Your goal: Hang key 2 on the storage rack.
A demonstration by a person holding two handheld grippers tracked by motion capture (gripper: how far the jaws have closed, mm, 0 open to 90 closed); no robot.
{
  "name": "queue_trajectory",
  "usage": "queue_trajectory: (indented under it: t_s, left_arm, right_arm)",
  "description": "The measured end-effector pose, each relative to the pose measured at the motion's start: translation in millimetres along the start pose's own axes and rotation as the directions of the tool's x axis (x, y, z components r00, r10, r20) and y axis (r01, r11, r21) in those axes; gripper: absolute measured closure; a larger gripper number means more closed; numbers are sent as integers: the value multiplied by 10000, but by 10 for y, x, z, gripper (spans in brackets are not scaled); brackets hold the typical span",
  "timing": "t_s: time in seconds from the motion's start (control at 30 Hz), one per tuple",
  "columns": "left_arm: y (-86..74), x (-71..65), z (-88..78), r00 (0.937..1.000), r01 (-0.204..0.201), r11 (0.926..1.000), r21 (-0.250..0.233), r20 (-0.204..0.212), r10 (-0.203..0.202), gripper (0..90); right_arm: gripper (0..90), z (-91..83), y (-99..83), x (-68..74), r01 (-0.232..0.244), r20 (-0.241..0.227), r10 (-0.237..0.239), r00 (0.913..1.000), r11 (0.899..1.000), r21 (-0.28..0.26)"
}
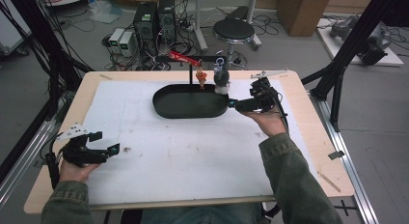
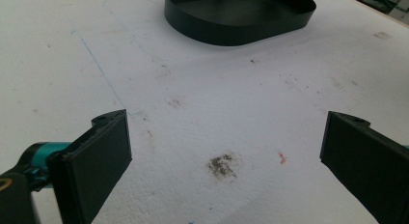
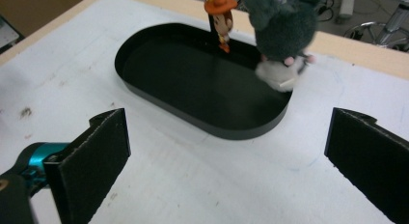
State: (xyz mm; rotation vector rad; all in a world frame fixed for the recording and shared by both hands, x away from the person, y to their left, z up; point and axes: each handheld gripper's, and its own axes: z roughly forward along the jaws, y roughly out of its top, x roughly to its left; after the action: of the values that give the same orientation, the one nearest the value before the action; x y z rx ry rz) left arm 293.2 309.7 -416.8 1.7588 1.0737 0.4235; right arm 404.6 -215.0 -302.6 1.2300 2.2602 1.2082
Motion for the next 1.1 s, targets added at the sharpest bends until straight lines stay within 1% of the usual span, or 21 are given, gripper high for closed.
queue_trajectory:
  t_s: [0.23,0.27,0.4,0.47,0.53,0.63,0.73,0.9,0.97,1.1]
  left_arm:
    - [2,3,-8,10000,-6,10000,-2,44,6,42]
    - [2,2,-8,10000,-12,10000,-10,37,12,42]
    - [1,1,-5,10000,-17,10000,-14,45,17,42]
    - [1,-2,-4,10000,-27,10000,-34,31,27,42]
    - [1,-1,-3,10000,-29,10000,-22,31,29,42]
    - [0,-3,0,10000,-25,10000,-21,28,25,42]
    - [-2,-5,1,10000,-19,10000,-3,40,19,42]
    - [-1,-11,-1,10000,-42,10000,9,29,42,42]
    - [-1,-11,-3,10000,-57,10000,35,43,57,42]
    - [-4,-17,2,10000,-55,10000,56,55,55,42]
  right_arm:
    - [13,16,-150,-14,-60,-101,61,9999,9999,135]
    - [13,20,-171,-24,-11,-123,14,9999,9998,177]
    - [13,31,-256,-39,-203,-231,210,9995,9993,301]
    - [13,37,-303,-50,-187,-227,191,9996,9996,192]
    - [13,36,-363,-66,-272,-256,278,9993,9993,245]
    - [12,36,-443,-93,-177,-219,183,9996,9994,295]
    - [12,2,-540,-105,-252,-189,255,9995,9996,156]
    - [13,-41,-683,-134,-150,-71,150,9999,9999,9]
    - [12,-52,-729,-150,-187,-1,187,9998,9998,3]
    - [12,-84,-823,-204,-284,-35,284,9996,9996,-75]
